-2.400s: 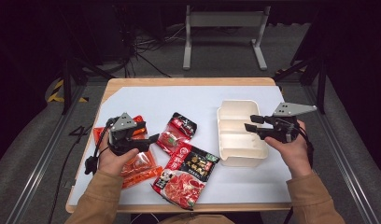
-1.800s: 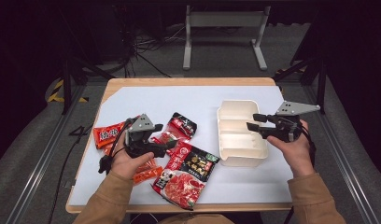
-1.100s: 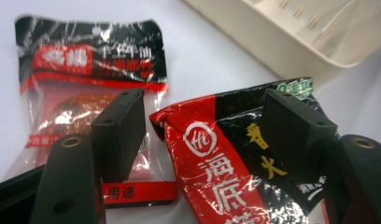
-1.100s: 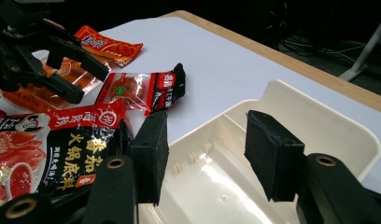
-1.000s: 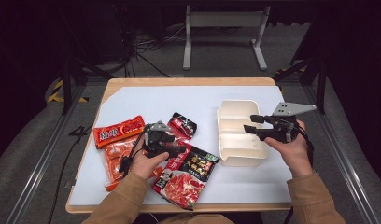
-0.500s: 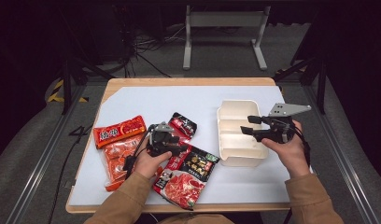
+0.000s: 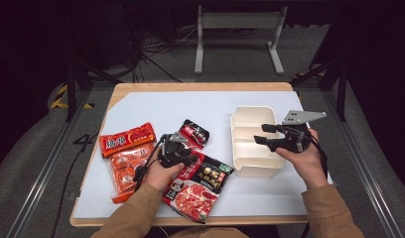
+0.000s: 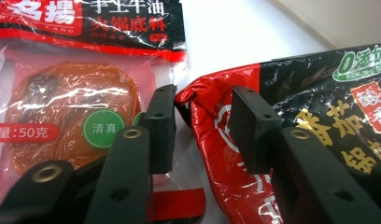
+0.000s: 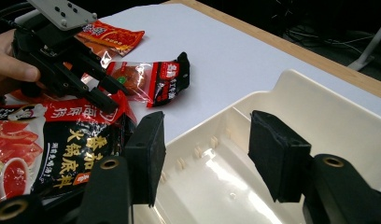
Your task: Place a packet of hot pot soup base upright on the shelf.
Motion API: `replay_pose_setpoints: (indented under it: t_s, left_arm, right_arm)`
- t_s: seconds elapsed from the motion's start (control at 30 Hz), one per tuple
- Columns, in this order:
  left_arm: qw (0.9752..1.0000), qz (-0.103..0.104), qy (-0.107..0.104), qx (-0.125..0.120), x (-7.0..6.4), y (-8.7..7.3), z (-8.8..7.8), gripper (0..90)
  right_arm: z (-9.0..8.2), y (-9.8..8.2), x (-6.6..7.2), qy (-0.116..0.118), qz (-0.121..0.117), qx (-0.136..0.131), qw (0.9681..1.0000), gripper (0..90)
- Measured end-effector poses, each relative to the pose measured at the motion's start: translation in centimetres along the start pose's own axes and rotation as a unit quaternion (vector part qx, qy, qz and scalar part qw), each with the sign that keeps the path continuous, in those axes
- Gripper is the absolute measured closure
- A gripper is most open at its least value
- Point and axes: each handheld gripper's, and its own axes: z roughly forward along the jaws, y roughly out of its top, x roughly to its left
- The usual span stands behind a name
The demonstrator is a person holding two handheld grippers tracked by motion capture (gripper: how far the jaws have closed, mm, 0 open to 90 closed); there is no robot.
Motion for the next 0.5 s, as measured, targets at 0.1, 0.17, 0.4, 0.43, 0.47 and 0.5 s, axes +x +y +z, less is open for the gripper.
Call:
replay_pose_setpoints:
  t_s: [0.1, 0.17, 0.4, 0.43, 0.47, 0.5]
  left_arm:
    - [1.0000, -0.006, -0.003, 0.001, 0.08, -0.05, -0.14, 70.8]
    - [0.9998, -0.011, -0.014, 0.003, 0.19, -0.09, -0.24, 77.5]
    - [0.9997, -0.018, -0.019, -0.003, 0.16, -0.06, -0.46, 83.7]
    - [0.9995, -0.022, -0.021, -0.005, 0.10, -0.07, -0.54, 84.0]
    - [0.9996, -0.019, -0.019, -0.007, 0.13, -0.05, -0.63, 84.0]
    - [0.9996, -0.020, -0.020, -0.008, 0.09, -0.04, -0.79, 84.1]
  right_arm:
    - [0.08, 0.03, 0.08, -0.005, 0.001, 0.005, 1.0000, 46.5]
    - [0.12, 0.04, 0.09, -0.008, 0.002, 0.007, 0.9999, 46.8]
    - [0.05, 0.12, 0.22, -0.009, 0.002, 0.006, 0.9999, 47.8]
    - [0.03, 0.11, 0.21, -0.009, 0.003, 0.007, 0.9999, 47.9]
    - [-0.01, 0.10, 0.17, -0.010, 0.003, 0.006, 0.9999, 48.0]
    - [-0.03, 0.10, 0.15, -0.009, 0.003, 0.006, 0.9999, 48.0]
